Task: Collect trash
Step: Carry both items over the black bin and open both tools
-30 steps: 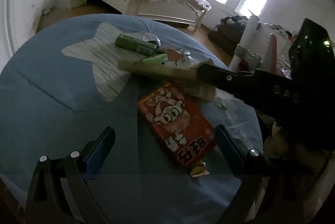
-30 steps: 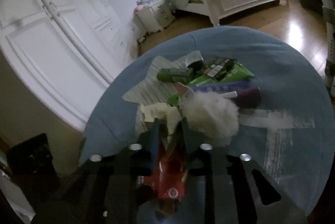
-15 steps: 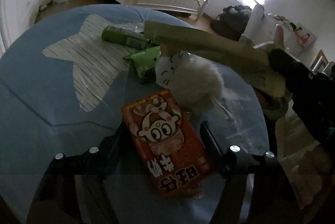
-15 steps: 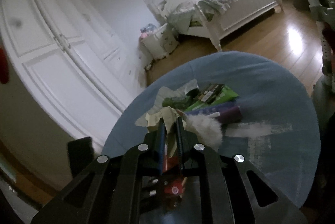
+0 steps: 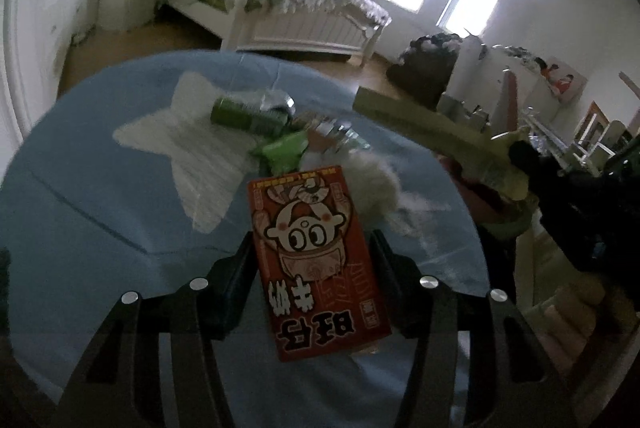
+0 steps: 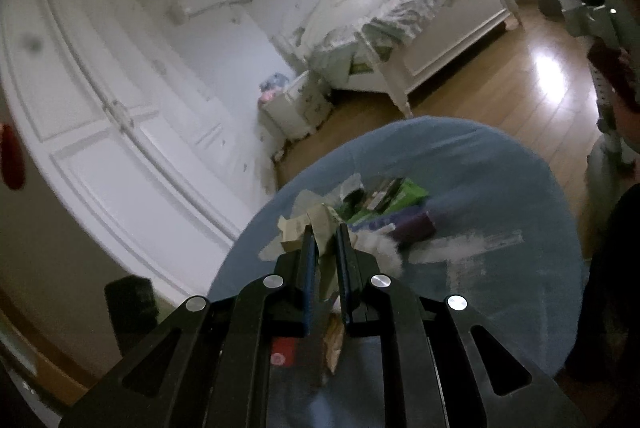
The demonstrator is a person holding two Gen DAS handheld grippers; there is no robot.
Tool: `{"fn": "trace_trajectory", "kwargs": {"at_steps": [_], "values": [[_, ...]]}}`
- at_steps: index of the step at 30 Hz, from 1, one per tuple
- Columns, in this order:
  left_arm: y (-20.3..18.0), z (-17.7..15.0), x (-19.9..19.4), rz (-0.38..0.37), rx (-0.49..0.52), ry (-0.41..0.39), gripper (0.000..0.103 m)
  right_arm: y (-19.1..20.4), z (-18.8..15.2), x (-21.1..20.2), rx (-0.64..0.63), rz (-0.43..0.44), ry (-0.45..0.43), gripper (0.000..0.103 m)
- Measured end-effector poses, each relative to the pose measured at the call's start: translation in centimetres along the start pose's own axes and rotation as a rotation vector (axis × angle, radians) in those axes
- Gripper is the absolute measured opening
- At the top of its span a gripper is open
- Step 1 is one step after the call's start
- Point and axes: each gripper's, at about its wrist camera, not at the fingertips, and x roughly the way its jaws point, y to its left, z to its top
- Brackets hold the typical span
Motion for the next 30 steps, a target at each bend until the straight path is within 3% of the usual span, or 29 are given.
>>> {"fn": "trace_trajectory", "kwargs": {"at_steps": [6,13,22,30], "values": [[-4.3,1.8,-1.3,-0.045,0.11,-0.055,0.055,-0.9,0.7,-3.8,0.028,-0.027,-0.088,0.011],[-9.9,3.3,0.0,-0.122,0.22,-0.07,0.055,-4.8,1.3,-9.7,0.087,-0.123,-0.193,0.011],[-17.3,3.2,3.7,-0.255,0.321,-0.036,0.055,-11.3,0.2,-16.0,0.188,-0.339,-0.29,0.011],[-23.1,2.4,7.4,-0.365,0.364,0.038,0.055,-15.6,-0.9,-19.7,0.238,-0.455,-0.34,0.011]]}}
